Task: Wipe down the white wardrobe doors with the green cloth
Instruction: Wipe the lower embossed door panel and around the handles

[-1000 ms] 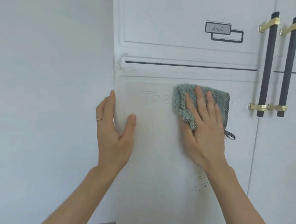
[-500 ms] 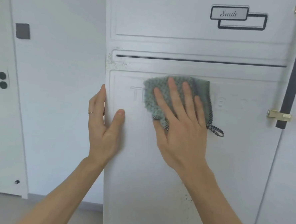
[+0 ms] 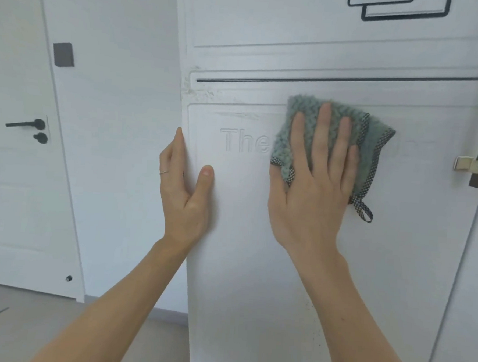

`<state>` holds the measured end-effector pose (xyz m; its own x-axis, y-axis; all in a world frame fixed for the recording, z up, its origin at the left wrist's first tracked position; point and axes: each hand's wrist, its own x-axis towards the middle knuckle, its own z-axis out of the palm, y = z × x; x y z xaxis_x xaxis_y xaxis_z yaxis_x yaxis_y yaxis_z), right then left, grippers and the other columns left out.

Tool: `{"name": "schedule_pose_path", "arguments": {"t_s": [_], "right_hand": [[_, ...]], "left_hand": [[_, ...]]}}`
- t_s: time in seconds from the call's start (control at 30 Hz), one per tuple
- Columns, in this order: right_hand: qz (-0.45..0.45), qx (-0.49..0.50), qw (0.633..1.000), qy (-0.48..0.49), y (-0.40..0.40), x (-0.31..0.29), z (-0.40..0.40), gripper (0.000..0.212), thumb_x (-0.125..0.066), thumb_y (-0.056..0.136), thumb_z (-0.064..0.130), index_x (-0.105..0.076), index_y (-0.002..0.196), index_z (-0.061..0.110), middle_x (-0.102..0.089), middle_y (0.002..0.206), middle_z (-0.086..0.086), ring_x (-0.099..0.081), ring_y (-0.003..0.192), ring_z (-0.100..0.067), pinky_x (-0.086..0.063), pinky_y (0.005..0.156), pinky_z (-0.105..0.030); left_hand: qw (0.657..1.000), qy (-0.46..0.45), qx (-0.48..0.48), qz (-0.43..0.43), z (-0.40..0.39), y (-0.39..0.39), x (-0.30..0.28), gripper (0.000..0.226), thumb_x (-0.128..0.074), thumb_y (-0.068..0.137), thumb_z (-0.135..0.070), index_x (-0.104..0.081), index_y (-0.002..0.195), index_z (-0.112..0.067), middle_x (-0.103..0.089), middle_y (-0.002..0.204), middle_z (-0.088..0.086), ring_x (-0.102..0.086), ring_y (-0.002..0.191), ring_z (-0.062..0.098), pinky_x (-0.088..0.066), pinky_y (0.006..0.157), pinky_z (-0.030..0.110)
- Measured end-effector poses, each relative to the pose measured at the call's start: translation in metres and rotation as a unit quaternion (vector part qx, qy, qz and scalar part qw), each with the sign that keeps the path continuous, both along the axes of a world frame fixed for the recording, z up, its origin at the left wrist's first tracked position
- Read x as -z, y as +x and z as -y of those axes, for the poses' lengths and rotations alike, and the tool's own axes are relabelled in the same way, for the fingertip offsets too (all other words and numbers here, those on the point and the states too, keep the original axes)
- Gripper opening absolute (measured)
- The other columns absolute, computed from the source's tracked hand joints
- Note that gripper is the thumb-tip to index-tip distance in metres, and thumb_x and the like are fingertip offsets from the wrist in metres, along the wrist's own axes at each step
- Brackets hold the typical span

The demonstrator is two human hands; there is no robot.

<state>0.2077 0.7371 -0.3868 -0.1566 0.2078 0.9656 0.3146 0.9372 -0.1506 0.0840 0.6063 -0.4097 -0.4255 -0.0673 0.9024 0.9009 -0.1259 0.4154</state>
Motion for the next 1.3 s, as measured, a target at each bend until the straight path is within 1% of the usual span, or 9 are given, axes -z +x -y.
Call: {"name": "schedule_pose_path", "arguments": {"t_s": [0.17,0.23,0.3,0.53,0.77,0.87,1.0,1.13,1.3], "right_hand": [[0.092,-0.029,0.989,0.115,-0.019,0.008,0.027,0.066,-0.039,0.102,0.043,-0.020,0.163,0.028,-0.008,0.172,0.001,-0.002,0.159,-0.023,-0.002,0.129,-0.042],[0.140,-0.042,0.975,0.168,-0.028,0.021,0.043,0.064,-0.038,0.102,0.042,-0.021,0.163,0.029,-0.009,0.172,0.004,-0.002,0.159,-0.019,-0.008,0.128,-0.040],[0.146,-0.044,0.973,0.173,-0.029,0.026,0.041,0.062,-0.037,0.103,0.042,-0.022,0.162,0.031,-0.010,0.171,0.007,-0.003,0.159,-0.016,-0.012,0.127,-0.038],[-0.006,0.029,1.000,0.003,0.019,0.030,-0.029,0.059,-0.034,0.105,0.041,-0.021,0.162,0.035,-0.011,0.172,0.005,-0.004,0.159,-0.021,0.000,0.128,-0.040],[-0.168,0.038,0.971,-0.167,0.006,0.032,-0.014,0.057,-0.030,0.108,0.041,-0.022,0.163,0.029,-0.010,0.172,-0.003,-0.003,0.158,-0.028,-0.002,0.128,-0.048],[-0.091,0.029,0.992,-0.088,-0.018,0.034,0.021,0.060,-0.031,0.105,0.042,-0.022,0.163,0.028,-0.010,0.172,-0.004,-0.003,0.159,-0.029,-0.002,0.128,-0.048],[0.066,0.012,0.995,0.069,-0.048,0.058,0.067,0.067,-0.044,0.101,0.039,-0.020,0.163,0.028,-0.008,0.172,0.001,-0.001,0.159,-0.024,-0.003,0.128,-0.045],[0.085,0.016,0.991,0.099,-0.052,0.071,0.068,0.065,-0.045,0.103,0.038,-0.021,0.163,0.025,-0.010,0.172,0.002,-0.002,0.159,-0.022,-0.007,0.128,-0.045],[0.137,0.010,0.980,0.146,-0.042,0.119,0.057,0.061,-0.039,0.106,0.040,-0.022,0.163,0.026,-0.012,0.171,0.001,-0.006,0.159,-0.023,-0.010,0.128,-0.046]], "left_hand": [[1.000,0.008,0.010,0.004,0.001,0.000,0.001,0.066,-0.055,0.103,-0.017,-0.028,0.163,-0.011,-0.042,0.154,0.012,-0.040,0.147,0.017,-0.033,0.123,0.050],[1.000,0.017,0.006,-0.005,0.001,-0.001,0.004,0.061,-0.052,0.106,-0.017,-0.031,0.162,-0.007,-0.044,0.152,0.012,-0.042,0.146,0.020,-0.035,0.120,0.055],[1.000,0.018,0.004,-0.012,0.002,-0.004,0.006,0.060,-0.051,0.106,-0.014,-0.032,0.162,-0.005,-0.045,0.151,0.011,-0.043,0.144,0.023,-0.037,0.117,0.059],[0.999,0.017,0.037,0.009,0.000,0.003,0.004,0.065,-0.052,0.099,-0.009,-0.033,0.161,-0.007,-0.043,0.153,0.013,-0.041,0.145,0.024,-0.035,0.119,0.054],[0.994,0.018,0.099,0.031,0.008,0.008,0.003,0.066,-0.055,0.097,-0.011,-0.035,0.160,-0.011,-0.043,0.152,0.002,-0.042,0.142,0.007,-0.035,0.120,0.039],[0.987,0.019,0.152,0.048,0.013,0.007,0.001,0.066,-0.055,0.096,-0.011,-0.037,0.159,-0.012,-0.043,0.153,-0.007,-0.042,0.142,0.005,-0.037,0.119,0.031],[0.975,-0.005,0.212,0.062,0.022,0.003,-0.002,0.059,-0.056,0.101,-0.007,-0.038,0.157,-0.018,-0.044,0.157,-0.006,-0.042,0.144,0.006,-0.038,0.120,0.036],[0.963,-0.023,0.252,0.091,0.028,0.001,-0.004,0.064,-0.045,0.101,0.005,-0.035,0.160,-0.018,-0.041,0.161,-0.007,-0.040,0.146,0.001,-0.036,0.123,0.031],[0.959,-0.071,0.263,0.080,0.042,-0.003,0.021,0.074,-0.048,0.094,0.002,-0.032,0.163,-0.020,-0.039,0.162,-0.008,-0.037,0.149,0.001,-0.031,0.127,0.041]]}}
